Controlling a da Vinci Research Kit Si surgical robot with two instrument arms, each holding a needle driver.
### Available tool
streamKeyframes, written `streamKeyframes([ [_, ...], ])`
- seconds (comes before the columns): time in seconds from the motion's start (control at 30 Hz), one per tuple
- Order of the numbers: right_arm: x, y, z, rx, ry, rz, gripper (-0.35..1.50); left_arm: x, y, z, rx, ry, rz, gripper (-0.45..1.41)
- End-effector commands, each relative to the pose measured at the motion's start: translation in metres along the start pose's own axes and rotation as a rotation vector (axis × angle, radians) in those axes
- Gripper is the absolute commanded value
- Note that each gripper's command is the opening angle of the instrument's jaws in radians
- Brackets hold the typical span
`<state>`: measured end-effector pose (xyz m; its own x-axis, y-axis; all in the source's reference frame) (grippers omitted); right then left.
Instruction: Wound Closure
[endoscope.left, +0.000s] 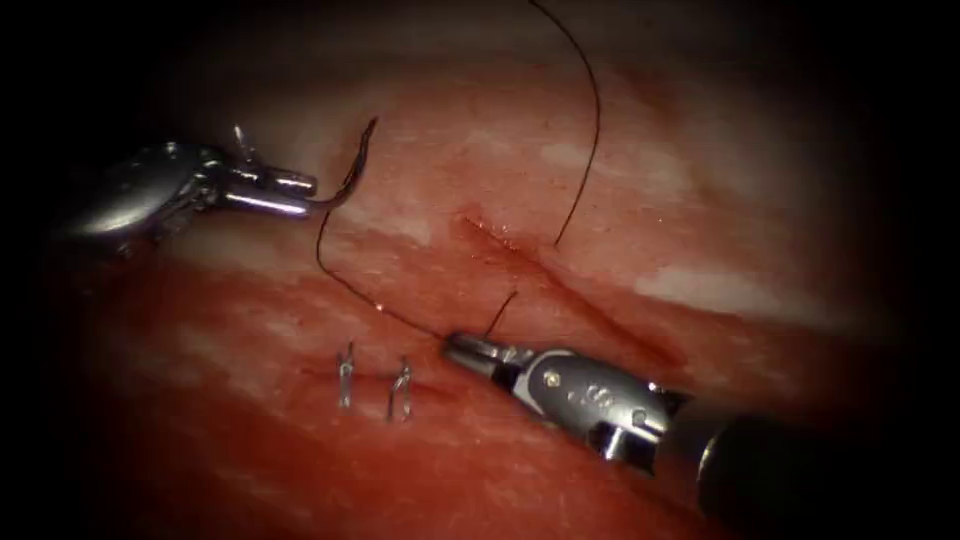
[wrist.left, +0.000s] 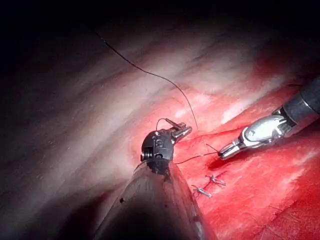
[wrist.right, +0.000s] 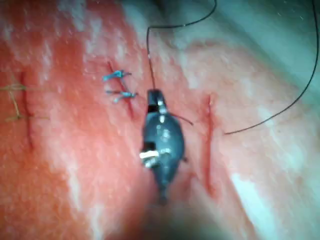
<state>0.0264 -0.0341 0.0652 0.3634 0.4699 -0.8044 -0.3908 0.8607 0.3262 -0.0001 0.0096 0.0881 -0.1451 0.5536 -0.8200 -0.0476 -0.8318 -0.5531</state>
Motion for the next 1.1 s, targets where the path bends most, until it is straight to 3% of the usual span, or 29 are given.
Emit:
streamKeyframes([
  [0.03,0.0007,-0.0014,0.0011,0.013,0.009,0.002,-0.35,-0.0006,-0.0004,0.0007,0.0,-0.001,0.0,-0.45],
  [0.2,0.002,-0.0021,0.0017,0.054,0.032,0.003,-0.35,-0.0009,-0.0005,0.0007,0.003,-0.003,0.002,-0.45],
  [0.23,0.002,-0.0017,0.002,0.041,0.068,0.004,0.04,-0.0009,-0.0005,0.0007,0.003,-0.003,0.002,-0.45],
  [0.27,0.0019,-0.0014,0.002,0.034,0.088,0.004,0.31,-0.0009,-0.0005,0.0007,0.006,-0.004,0.002,-0.45],
  [0.3,0.0016,-0.0006,0.002,-0.003,0.118,0.007,0.78,-0.0009,-0.0006,0.0006,0.005,-0.004,0.002,-0.45],
  [0.37,0.0013,0.0003,0.0017,-0.033,0.104,0.005,1.08,-0.0009,-0.0006,0.0005,0.013,-0.008,0.001,-0.45],
  [0.4,0.0013,0.0003,0.0017,-0.033,0.104,0.005,1.08,-0.0009,-0.0006,0.0005,0.013,-0.008,0.001,-0.45],
  [0.43,0.0008,0.0017,0.0012,-0.084,0.075,-0.024,1.28,-0.0009,-0.0007,0.0003,0.012,-0.008,0.001,-0.45],
  [0.6,-0.001,0.0046,0.0008,-0.112,0.066,-0.042,1.31,-0.0012,-0.001,0.0003,0.016,-0.011,0.002,-0.45],
  [0.83,-0.002,0.0057,-0.0002,-0.123,0.059,-0.062,1.18,-0.0015,-0.0013,0.0001,0.022,-0.014,0.004,-0.45],
  [1.1,-0.0027,0.0077,0.0038,-0.173,0.044,-0.083,1.25,-0.0016,-0.0011,0.0004,0.027,-0.015,0.005,-0.45],
])
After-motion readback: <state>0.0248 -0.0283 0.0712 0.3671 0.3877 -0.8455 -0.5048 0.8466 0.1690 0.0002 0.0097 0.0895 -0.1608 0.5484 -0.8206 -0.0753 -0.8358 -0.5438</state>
